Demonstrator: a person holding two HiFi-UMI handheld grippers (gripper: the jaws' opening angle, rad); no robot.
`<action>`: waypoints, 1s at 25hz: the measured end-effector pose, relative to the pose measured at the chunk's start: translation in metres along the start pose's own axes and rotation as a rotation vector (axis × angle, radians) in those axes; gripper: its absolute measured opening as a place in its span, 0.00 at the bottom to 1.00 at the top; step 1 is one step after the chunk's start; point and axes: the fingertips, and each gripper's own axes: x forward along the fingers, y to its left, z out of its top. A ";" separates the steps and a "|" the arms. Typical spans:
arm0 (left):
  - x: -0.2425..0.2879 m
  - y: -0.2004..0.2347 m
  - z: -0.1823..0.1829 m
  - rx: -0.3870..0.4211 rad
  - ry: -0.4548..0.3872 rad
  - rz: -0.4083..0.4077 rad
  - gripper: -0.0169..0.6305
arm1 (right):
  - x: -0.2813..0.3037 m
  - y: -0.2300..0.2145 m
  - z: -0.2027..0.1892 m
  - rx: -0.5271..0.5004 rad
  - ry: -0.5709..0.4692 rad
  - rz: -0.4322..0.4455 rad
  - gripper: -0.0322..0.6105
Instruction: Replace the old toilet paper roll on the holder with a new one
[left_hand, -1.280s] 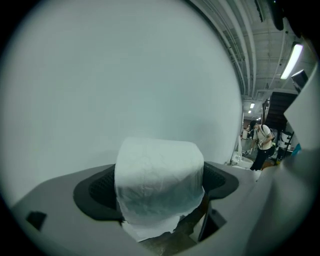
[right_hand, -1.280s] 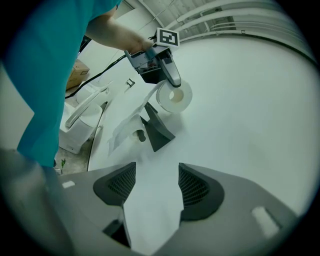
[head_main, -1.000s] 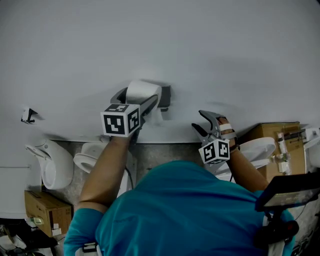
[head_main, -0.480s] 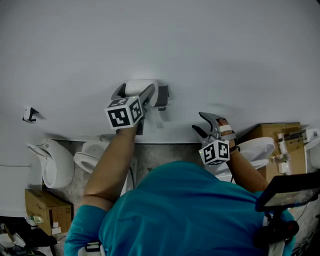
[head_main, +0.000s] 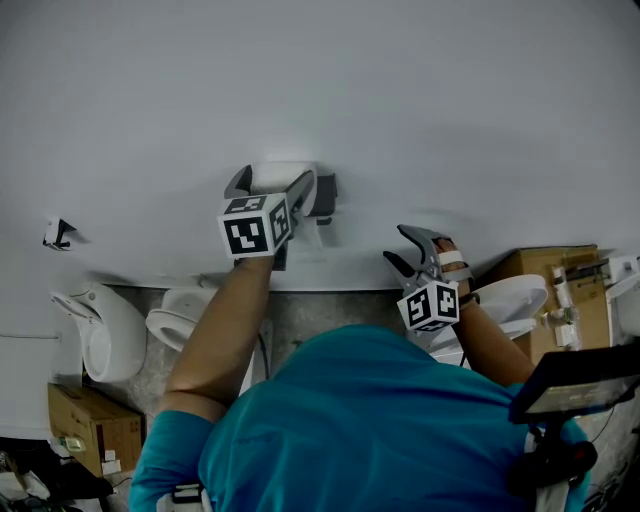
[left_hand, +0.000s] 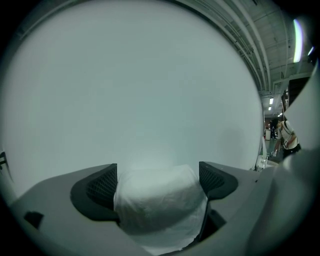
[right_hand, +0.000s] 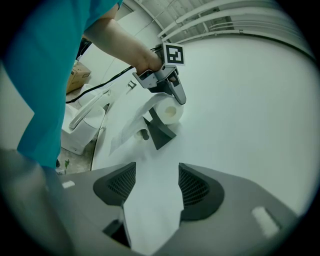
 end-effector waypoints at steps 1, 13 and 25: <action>-0.001 -0.001 0.001 0.003 0.000 -0.006 0.79 | 0.000 0.001 0.001 0.000 -0.001 0.001 0.46; -0.072 0.030 0.051 -0.076 -0.198 -0.182 0.79 | 0.001 -0.029 0.040 0.195 -0.066 -0.013 0.46; -0.149 0.093 -0.060 -0.161 -0.178 -0.407 0.57 | -0.009 -0.052 0.115 0.576 -0.302 0.142 0.36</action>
